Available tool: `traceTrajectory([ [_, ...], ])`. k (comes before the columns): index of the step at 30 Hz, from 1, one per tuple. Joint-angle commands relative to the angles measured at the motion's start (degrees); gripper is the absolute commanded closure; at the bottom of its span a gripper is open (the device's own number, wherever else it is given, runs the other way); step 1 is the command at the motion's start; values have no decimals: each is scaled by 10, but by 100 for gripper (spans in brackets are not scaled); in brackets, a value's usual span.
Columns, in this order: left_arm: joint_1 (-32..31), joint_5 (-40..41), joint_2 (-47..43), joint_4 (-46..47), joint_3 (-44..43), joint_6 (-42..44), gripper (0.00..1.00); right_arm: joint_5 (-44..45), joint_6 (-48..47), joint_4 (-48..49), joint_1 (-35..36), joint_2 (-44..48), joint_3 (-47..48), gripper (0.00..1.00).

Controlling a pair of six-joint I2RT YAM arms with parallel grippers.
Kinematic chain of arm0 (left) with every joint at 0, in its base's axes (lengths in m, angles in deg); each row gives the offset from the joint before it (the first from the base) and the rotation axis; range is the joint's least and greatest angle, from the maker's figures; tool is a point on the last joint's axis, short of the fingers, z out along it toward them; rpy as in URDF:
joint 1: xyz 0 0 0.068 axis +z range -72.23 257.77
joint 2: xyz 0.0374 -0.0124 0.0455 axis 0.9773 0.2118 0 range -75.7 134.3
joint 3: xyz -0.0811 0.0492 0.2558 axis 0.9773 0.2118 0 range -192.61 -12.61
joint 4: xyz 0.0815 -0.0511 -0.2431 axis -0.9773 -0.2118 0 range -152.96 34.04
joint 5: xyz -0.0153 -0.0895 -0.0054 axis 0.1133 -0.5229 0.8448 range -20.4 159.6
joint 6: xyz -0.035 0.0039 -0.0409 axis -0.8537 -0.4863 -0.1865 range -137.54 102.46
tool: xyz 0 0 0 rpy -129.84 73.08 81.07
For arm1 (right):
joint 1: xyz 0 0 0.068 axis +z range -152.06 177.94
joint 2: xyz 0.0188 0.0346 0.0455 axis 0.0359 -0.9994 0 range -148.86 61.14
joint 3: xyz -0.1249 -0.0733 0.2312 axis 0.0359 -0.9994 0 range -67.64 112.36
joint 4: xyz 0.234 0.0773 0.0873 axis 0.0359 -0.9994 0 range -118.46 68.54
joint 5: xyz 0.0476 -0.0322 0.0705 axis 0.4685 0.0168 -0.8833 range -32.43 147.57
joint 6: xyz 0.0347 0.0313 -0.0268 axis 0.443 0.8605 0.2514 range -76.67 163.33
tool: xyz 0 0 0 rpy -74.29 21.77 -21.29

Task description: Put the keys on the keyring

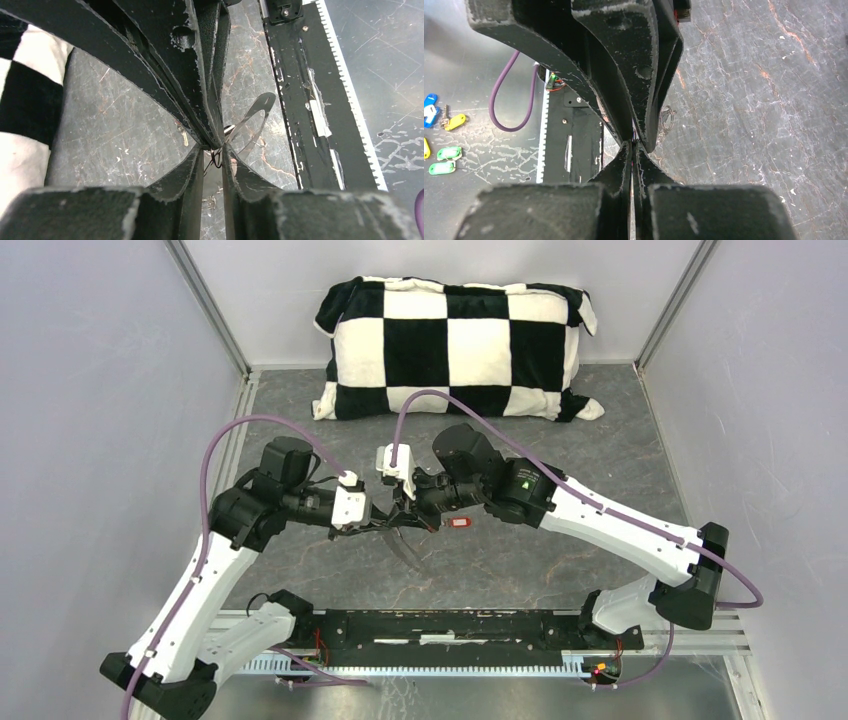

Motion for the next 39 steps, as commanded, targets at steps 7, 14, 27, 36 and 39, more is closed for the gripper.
traceTrajectory([
  [7, -1, 9, -15, -29, -4, 44, 59, 15, -15, -11, 5, 0, 33, 100],
  [14, -1, 0, -16, -22, 4, 49, 58, 9, -15, -7, 7, -1, 35, 100],
  [27, -1, -11, 0, -11, 10, 44, 86, 3, -13, -3, 13, -20, 53, 100],
  [36, -2, -8, -8, -6, 16, 50, 98, 16, 3, 38, 11, 12, 20, 76],
  [39, -3, -9, -22, 50, 22, -20, 98, 59, 23, 88, -12, 66, -39, 59],
])
